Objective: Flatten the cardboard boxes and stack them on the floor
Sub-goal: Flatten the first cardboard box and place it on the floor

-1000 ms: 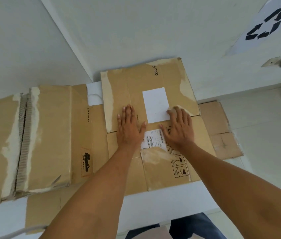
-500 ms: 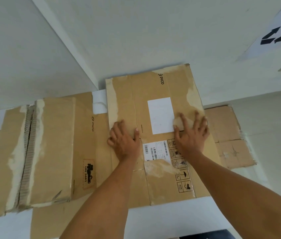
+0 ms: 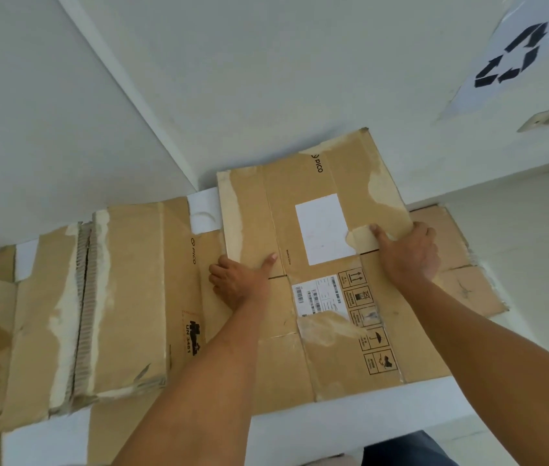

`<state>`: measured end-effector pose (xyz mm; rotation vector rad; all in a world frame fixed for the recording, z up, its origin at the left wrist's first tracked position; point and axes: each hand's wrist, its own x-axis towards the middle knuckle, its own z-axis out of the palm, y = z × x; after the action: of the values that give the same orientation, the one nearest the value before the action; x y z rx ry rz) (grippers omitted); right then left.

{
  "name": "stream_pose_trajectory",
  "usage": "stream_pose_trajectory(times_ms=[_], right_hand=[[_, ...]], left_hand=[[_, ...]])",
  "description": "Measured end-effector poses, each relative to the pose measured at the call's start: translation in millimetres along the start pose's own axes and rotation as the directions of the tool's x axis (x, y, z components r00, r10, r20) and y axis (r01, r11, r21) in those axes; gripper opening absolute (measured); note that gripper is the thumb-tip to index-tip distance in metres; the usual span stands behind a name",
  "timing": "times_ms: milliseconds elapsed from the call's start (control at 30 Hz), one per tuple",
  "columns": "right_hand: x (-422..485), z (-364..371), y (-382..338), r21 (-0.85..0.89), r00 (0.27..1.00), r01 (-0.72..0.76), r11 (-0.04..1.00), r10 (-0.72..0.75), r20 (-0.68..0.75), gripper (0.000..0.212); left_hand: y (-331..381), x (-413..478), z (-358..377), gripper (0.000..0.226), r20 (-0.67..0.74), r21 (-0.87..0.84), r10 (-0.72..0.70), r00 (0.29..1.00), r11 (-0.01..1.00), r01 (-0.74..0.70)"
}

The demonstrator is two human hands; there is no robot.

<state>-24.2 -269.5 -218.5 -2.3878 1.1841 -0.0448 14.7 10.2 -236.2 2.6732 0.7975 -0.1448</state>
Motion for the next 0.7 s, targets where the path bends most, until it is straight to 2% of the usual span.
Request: stream_pose_trajectory(times_ms=[67,200,433,633,700], right_hand=[[-0.8,-13.2,8.9,0.073,0.999,-0.041,0.996,0.040,0.018,0.083],[-13.7,-35.4,40.8,0.104,0.998,-0.065,0.992,0.063,0.029,0.067],[-18.9,-72.4,107.3,0.142,0.990,-0.139,0.980,0.139,0.011,0.073],[12.5,-124.4,176.6,0.132,0.989,-0.147,0.980,0.150,-0.006,0.071],[26.9,-138.3,208.2,0.130,0.986,-0.162,0.978,0.165,-0.015,0.076]], left_hand=[[-1.0,-4.3,-0.8,0.107,0.005,-0.037,0.022,1.000,0.999,-0.021],[8.6,-19.2,-5.3,0.092,0.047,-0.053,0.099,0.994,0.994,-0.096],[35.9,-66.3,-4.2,0.090,0.140,-0.100,0.204,0.969,0.977,-0.191],[79.8,-144.6,19.2,0.088,0.151,-0.163,0.247,0.957,0.961,-0.223],[99.0,-174.9,29.1,0.090,0.148,-0.159,0.255,0.955,0.960,-0.232]])
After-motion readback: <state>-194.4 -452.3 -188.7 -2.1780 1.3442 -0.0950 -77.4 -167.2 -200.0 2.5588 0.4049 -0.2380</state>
